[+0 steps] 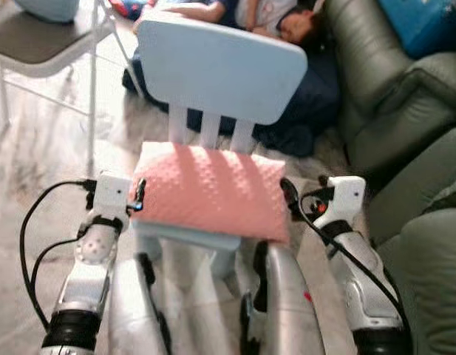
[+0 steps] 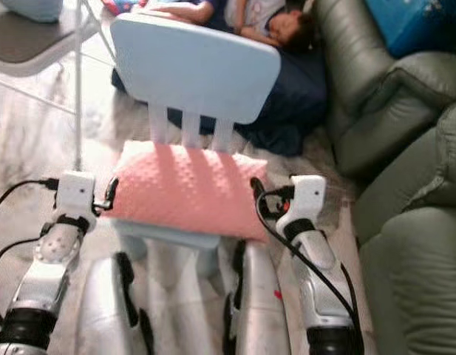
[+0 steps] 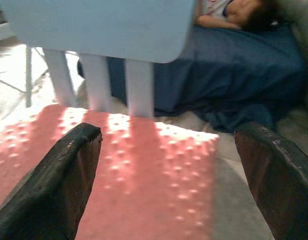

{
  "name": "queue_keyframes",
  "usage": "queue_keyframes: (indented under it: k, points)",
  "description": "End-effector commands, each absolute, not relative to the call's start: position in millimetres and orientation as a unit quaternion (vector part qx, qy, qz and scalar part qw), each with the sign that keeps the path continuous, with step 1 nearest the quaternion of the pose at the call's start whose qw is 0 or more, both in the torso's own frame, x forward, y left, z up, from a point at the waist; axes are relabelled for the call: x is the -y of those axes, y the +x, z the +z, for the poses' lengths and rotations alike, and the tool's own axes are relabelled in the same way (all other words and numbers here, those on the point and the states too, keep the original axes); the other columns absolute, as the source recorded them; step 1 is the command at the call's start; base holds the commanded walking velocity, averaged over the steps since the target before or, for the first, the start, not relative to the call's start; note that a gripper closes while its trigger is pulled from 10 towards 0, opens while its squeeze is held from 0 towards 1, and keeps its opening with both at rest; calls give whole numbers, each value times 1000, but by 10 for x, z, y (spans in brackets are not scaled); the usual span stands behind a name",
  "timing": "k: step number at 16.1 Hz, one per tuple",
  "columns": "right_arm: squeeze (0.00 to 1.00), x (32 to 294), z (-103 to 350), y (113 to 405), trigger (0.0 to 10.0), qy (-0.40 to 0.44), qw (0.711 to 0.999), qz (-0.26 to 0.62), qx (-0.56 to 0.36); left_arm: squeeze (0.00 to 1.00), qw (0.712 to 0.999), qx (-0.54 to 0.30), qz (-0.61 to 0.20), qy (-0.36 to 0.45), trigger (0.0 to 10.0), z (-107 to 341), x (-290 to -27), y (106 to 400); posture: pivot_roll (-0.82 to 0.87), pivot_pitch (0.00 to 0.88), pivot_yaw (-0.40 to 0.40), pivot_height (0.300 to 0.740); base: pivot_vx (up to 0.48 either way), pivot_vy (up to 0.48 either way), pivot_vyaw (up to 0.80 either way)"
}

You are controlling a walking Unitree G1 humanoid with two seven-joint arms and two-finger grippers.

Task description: Move the pillow to the sofa

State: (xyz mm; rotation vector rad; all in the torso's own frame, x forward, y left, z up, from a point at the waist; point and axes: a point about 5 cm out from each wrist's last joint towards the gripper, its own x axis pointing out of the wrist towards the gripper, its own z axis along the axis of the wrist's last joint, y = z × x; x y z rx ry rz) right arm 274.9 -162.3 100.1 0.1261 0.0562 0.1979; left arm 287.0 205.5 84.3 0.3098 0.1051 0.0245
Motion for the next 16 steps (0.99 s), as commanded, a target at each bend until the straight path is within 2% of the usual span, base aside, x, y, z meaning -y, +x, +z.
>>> queue_keyframes:
  k: [1,4,7,10,14,15,16]
  points:
    - [0,1671,1002,2738,10000,64,993,93,-29,0,986,-59,11,154,10000,822,-2052,2852,-33,165,-54,507,0,0,0]
    - [0,1664,981,2725,10000,64,993,94,-35,0,984,-60,5,166,10000,825,-2076,2860,-30,173,-55,502,0,0,0]
    - [0,1674,982,2739,10000,64,993,94,-38,0,982,-76,-26,170,10000,793,-2115,2908,-29,192,-54,468,0,0,0]
    - [0,1705,982,2774,10000,60,993,93,-50,0,968,-48,-61,239,10000,852,-2149,2952,-30,226,-62,458,0,0,0]
    - [0,1661,996,2944,10000,54,989,117,-70,0,984,-57,-22,165,10000,1012,-2276,3199,-30,280,-77,458,0,0,0]
    - [498,1587,1060,2989,10000,81,984,144,-59,420,987,-57,-9,153,10000,1049,-2270,3263,-32,292,-81,458,0,0,0]
    - [1000,1568,1080,3020,10000,69,986,144,-57,1000,986,-53,4,156,10000,1079,-2271,3293,-35,299,-84,458,0,0,0]
